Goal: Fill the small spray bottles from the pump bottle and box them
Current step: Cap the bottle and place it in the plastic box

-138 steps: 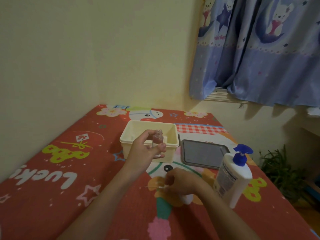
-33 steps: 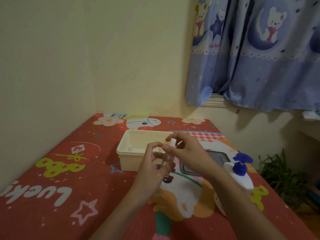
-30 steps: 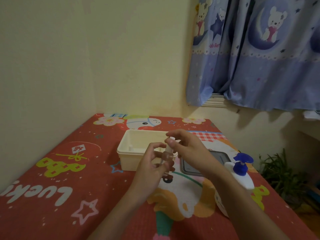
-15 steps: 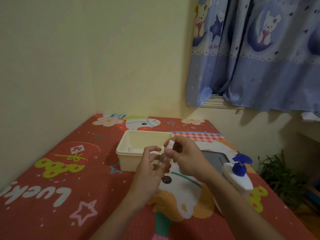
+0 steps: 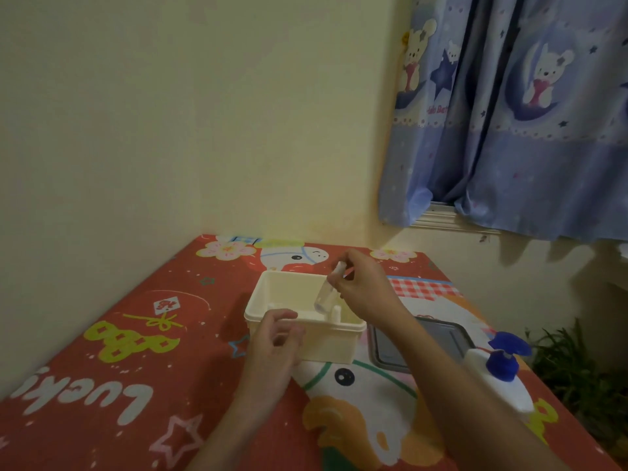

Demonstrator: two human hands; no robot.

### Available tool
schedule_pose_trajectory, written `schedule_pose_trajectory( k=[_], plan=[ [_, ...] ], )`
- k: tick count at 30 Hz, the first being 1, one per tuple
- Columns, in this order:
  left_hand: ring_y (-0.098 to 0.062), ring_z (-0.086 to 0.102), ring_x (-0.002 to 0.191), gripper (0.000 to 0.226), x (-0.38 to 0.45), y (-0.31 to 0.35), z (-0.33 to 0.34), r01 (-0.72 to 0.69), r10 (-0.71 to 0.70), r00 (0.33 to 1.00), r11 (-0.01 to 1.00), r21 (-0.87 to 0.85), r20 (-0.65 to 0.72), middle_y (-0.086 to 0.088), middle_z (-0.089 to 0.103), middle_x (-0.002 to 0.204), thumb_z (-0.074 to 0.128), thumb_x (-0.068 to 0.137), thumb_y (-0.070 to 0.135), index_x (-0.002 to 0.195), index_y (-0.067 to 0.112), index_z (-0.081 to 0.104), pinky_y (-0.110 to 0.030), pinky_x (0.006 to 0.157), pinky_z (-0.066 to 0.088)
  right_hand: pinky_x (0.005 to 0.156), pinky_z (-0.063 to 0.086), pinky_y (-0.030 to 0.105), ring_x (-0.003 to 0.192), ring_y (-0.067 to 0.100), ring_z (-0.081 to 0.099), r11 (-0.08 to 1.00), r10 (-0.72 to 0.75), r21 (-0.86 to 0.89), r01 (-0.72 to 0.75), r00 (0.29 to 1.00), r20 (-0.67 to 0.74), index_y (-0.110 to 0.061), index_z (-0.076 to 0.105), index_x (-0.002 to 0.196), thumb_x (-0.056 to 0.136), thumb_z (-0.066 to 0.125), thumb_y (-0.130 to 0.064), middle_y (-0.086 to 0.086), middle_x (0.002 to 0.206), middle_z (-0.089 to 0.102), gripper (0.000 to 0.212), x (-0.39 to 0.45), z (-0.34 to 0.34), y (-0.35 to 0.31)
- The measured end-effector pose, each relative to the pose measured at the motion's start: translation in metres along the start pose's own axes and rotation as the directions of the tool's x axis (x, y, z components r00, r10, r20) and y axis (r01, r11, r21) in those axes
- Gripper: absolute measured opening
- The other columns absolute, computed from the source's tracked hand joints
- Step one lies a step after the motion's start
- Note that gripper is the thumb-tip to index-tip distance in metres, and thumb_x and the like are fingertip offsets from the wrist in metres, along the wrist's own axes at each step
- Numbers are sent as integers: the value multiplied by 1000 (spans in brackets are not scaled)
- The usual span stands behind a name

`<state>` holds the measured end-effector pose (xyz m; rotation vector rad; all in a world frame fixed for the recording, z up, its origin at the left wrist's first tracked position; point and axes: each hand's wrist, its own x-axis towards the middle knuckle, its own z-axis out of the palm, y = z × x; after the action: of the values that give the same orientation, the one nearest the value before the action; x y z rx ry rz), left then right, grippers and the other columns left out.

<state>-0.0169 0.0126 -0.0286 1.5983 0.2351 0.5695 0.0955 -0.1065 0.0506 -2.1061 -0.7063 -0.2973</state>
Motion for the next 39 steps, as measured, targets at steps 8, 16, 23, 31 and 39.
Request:
schedule_pose_trajectory(
  k=[8, 16, 23, 31, 39],
  plan=[
    [-9, 68, 79, 22, 6, -4, -31, -5, 6, 1000, 999, 50, -25, 0, 72, 87, 54, 93, 7, 95, 26, 63, -24, 60, 53, 68, 41, 28, 89, 21, 53, 956, 87, -292, -22, 974, 209, -11, 58, 102, 88, 52, -7, 8, 110, 58, 15, 46, 59, 19],
    [-10, 65, 74, 35, 10, -8, -51, 4, -2, 998, 1000, 23, -62, 2, 72, 82, 54, 92, 7, 85, 40, 64, -33, 59, 51, 76, 44, 28, 100, 25, 56, 907, 164, -421, -12, 931, 326, -10, 59, 104, 88, 50, -3, 10, 115, 58, 20, 59, 92, 45],
    [-15, 65, 79, 29, 11, -12, -57, 6, -6, 998, 1000, -1, -70, 1, 72, 81, 53, 93, 5, 89, 31, 64, -27, 56, 52, 77, 46, 29, 101, 25, 57, 892, 213, -451, -24, 903, 374, -11, 61, 100, 85, 52, -3, 9, 116, 58, 19, 59, 100, 59],
    [-13, 66, 77, 27, 11, -11, -47, 21, -20, 999, 1000, 14, -45, 0, 72, 82, 53, 93, 5, 91, 30, 63, -30, 60, 50, 74, 44, 28, 98, 23, 56, 901, 206, -433, -18, 897, 392, -14, 59, 104, 86, 53, -8, 7, 115, 58, 20, 57, 95, 60],
    [-14, 65, 77, 25, 21, 1, -41, 0, 1, 1000, 999, 39, -28, -2, 71, 82, 52, 92, 3, 94, 25, 64, -31, 62, 52, 79, 50, 40, 91, 29, 59, 924, 93, -383, 11, 963, 252, -1, 60, 100, 92, 46, -10, 14, 103, 63, 18, 55, 70, 44]
  ],
)
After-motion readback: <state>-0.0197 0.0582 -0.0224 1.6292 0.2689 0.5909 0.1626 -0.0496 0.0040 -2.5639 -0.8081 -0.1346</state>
